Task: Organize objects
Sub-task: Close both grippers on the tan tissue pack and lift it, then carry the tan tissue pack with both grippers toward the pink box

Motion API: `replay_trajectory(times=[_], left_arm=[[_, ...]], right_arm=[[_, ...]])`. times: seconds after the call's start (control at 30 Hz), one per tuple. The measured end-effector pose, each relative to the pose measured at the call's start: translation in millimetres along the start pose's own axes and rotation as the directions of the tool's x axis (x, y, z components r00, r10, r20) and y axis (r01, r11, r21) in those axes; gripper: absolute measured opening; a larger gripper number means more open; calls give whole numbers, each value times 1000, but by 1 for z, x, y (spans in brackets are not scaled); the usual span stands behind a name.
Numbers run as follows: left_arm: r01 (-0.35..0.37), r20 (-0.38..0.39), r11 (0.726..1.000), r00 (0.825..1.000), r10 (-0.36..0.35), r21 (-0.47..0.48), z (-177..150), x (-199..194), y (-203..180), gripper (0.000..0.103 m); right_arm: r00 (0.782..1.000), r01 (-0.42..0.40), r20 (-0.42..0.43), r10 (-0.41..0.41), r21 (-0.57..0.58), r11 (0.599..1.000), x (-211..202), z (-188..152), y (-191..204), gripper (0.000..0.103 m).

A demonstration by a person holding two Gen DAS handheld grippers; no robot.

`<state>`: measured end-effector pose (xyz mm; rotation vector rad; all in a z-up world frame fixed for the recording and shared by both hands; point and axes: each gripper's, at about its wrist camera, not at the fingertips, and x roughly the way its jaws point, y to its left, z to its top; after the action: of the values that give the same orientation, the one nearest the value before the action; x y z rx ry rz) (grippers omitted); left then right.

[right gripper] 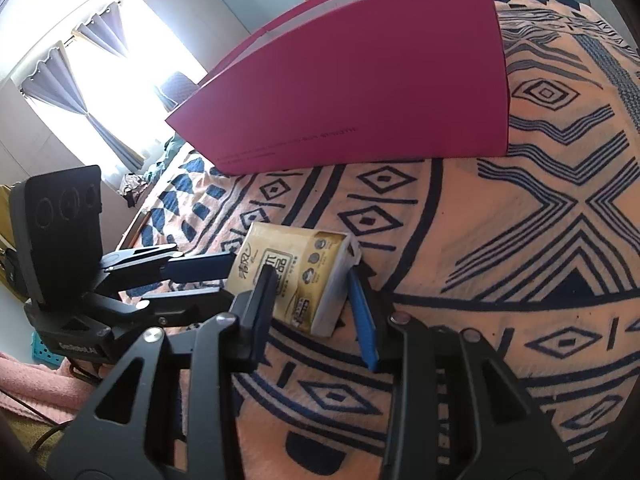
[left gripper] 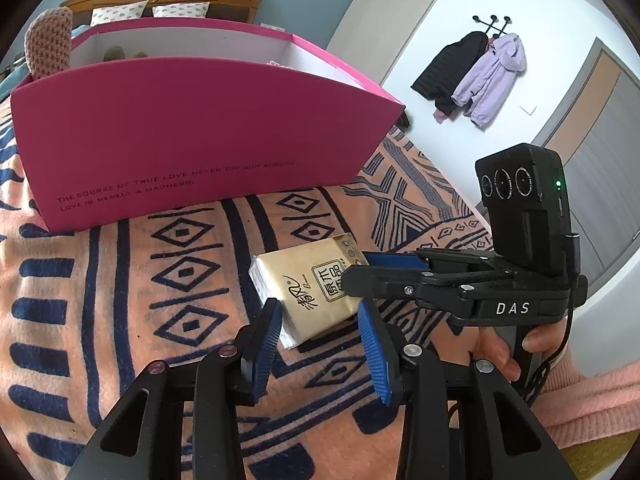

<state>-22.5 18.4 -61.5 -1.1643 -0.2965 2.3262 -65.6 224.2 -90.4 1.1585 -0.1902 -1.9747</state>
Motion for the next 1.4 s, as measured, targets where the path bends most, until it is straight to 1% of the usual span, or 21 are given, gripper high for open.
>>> replay_trajectory(times=[0.37,0.73,1.4], left_arm=[[-19,32,999,999,18,42,9,-5,-15,39],[-18,56,997,998,14,69,16,-7,-26,39],[-19,96,994,995,9,107,29,-17,-41,39]], right_arm=[[999,16,52,-14,-36,999,-16,2,13,40],[994,33,103,-26,-68,997,-33,5,20,40],[988,54,152,-39,-95,994,-50,12,24,40]])
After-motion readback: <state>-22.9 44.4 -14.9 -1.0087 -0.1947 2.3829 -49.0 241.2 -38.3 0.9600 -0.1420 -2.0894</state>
